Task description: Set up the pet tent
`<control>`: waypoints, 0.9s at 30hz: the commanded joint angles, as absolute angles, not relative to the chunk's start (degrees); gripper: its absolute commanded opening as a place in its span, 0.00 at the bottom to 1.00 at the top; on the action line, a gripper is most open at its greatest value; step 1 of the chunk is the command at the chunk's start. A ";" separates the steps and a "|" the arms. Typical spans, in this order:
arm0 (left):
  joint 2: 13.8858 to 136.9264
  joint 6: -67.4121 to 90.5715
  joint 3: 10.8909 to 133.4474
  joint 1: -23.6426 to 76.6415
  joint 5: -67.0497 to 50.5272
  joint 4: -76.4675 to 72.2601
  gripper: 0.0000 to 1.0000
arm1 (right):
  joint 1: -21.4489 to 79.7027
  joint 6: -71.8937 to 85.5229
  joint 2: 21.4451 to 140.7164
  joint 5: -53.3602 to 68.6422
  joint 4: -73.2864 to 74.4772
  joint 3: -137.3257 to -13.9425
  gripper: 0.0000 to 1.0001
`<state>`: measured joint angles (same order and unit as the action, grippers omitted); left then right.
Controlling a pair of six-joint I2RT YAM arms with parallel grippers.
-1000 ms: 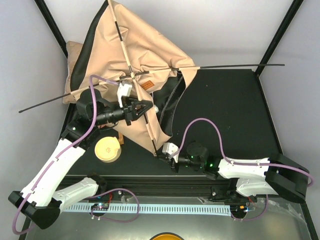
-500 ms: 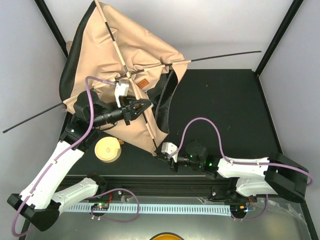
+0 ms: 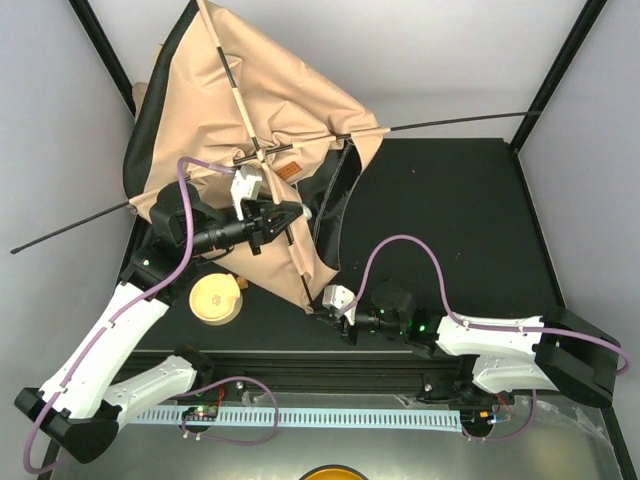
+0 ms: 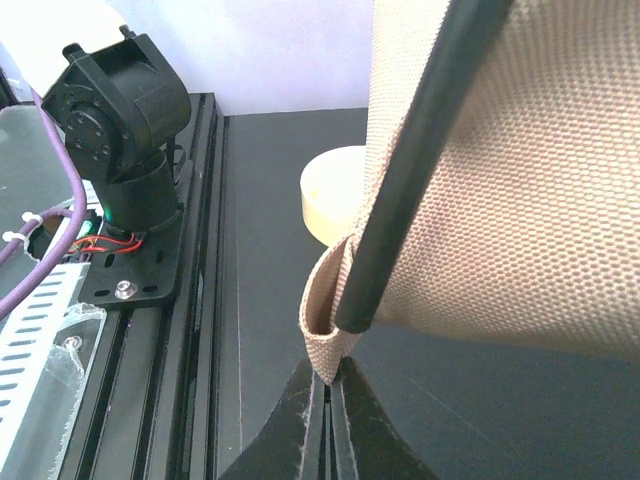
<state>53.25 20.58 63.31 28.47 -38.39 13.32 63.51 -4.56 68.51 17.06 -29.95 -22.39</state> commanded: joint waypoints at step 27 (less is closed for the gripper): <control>53.67 15.56 66.26 27.97 -41.30 12.71 0.02 | 63.36 -5.19 67.26 17.78 -27.61 -23.16 0.01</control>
